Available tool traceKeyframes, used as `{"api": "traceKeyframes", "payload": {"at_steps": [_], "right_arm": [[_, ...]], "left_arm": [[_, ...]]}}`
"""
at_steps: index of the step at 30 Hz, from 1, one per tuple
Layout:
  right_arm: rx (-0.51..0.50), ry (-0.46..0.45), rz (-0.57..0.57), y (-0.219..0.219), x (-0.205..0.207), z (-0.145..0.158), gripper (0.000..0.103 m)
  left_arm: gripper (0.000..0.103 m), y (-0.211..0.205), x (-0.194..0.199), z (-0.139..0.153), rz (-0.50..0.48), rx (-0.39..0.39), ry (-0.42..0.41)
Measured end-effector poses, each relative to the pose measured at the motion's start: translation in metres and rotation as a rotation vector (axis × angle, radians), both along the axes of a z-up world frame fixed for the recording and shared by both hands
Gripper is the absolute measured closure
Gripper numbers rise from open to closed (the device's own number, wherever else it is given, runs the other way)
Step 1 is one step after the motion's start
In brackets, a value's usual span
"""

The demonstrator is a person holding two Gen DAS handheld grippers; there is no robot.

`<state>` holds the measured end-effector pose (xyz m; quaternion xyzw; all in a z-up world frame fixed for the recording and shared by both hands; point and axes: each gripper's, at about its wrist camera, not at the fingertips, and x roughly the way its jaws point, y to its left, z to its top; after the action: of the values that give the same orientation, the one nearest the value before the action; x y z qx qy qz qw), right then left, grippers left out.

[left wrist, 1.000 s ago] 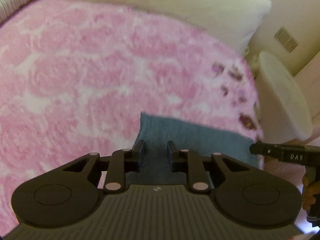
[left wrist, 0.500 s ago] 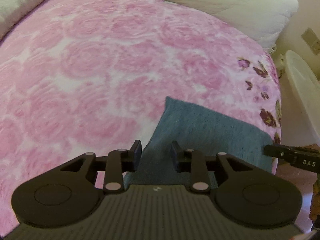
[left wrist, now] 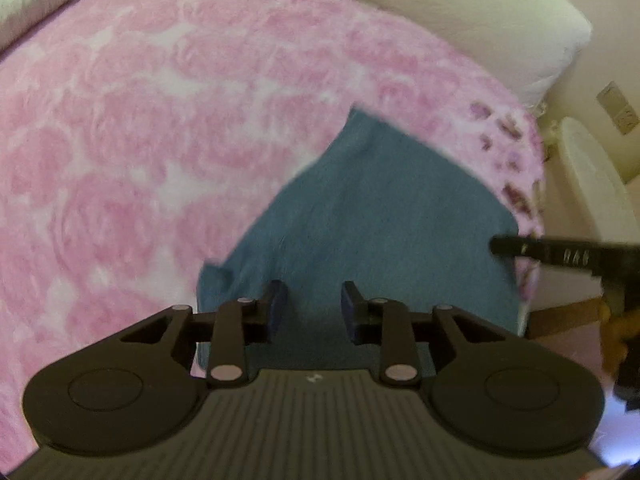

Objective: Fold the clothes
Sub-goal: 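Shift the folded bundle into place with both grippers and open them, then press the folded jeans flat with both grippers, then lift them away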

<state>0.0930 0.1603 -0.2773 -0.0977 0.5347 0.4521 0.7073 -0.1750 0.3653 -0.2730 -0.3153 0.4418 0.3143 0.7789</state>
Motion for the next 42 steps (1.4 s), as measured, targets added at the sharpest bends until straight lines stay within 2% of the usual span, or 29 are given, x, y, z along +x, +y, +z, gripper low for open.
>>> {"api": "traceKeyframes", "payload": {"at_steps": [2, 3, 6, 8, 11, 15, 19, 22, 24, 30, 32, 36, 39, 42], "right_arm": [[0.013, 0.012, 0.011, 0.002, 0.007, -0.01, 0.085], [0.019, 0.018, 0.017, 0.003, 0.01, -0.014, 0.085], [0.016, -0.018, 0.049, 0.004, 0.01, -0.003, 0.081], [0.019, -0.041, 0.085, -0.002, 0.005, 0.011, 0.074], [0.024, -0.007, 0.142, -0.017, -0.006, 0.022, 0.074], [0.004, 0.02, 0.262, -0.034, -0.029, 0.02, 0.074], [-0.051, 0.009, 0.373, -0.031, -0.046, -0.007, 0.071], [-0.098, 0.061, 0.387, -0.018, -0.039, -0.017, 0.067], [-0.117, 0.085, 0.395, -0.012, -0.033, -0.016, 0.067], [-0.034, -0.017, 0.423, -0.023, -0.012, 0.024, 0.067], [-0.023, -0.059, 0.423, -0.016, -0.004, 0.02, 0.067], [-0.081, -0.078, 0.455, 0.0, 0.001, -0.016, 0.065], [-0.086, -0.086, 0.459, -0.001, -0.003, -0.012, 0.064], [-0.094, -0.092, 0.472, -0.01, -0.011, 0.002, 0.057]], "left_arm": [[0.097, 0.005, -0.007, -0.019, 0.062, 0.005, 0.003], [0.099, 0.009, -0.011, -0.019, 0.103, 0.018, -0.002], [0.097, 0.012, -0.023, 0.001, 0.178, 0.071, -0.004], [0.093, 0.005, -0.036, 0.017, 0.22, 0.091, 0.003], [0.093, -0.017, -0.056, 0.029, 0.278, 0.057, -0.023], [0.089, -0.067, -0.069, 0.027, 0.346, -0.025, -0.09], [0.087, -0.101, -0.044, -0.002, 0.354, -0.082, -0.116], [0.086, -0.11, -0.022, -0.026, 0.372, -0.089, -0.037], [0.086, -0.118, -0.02, -0.016, 0.39, -0.075, -0.029], [0.084, -0.158, -0.013, 0.011, 0.416, -0.082, -0.058], [0.082, -0.168, 0.0, 0.005, 0.408, -0.105, -0.064], [0.08, -0.177, 0.019, -0.023, 0.418, -0.125, -0.024], [0.077, -0.175, 0.016, -0.013, 0.44, -0.131, 0.0], [0.076, -0.179, 0.009, 0.004, 0.455, -0.104, 0.042]]}}
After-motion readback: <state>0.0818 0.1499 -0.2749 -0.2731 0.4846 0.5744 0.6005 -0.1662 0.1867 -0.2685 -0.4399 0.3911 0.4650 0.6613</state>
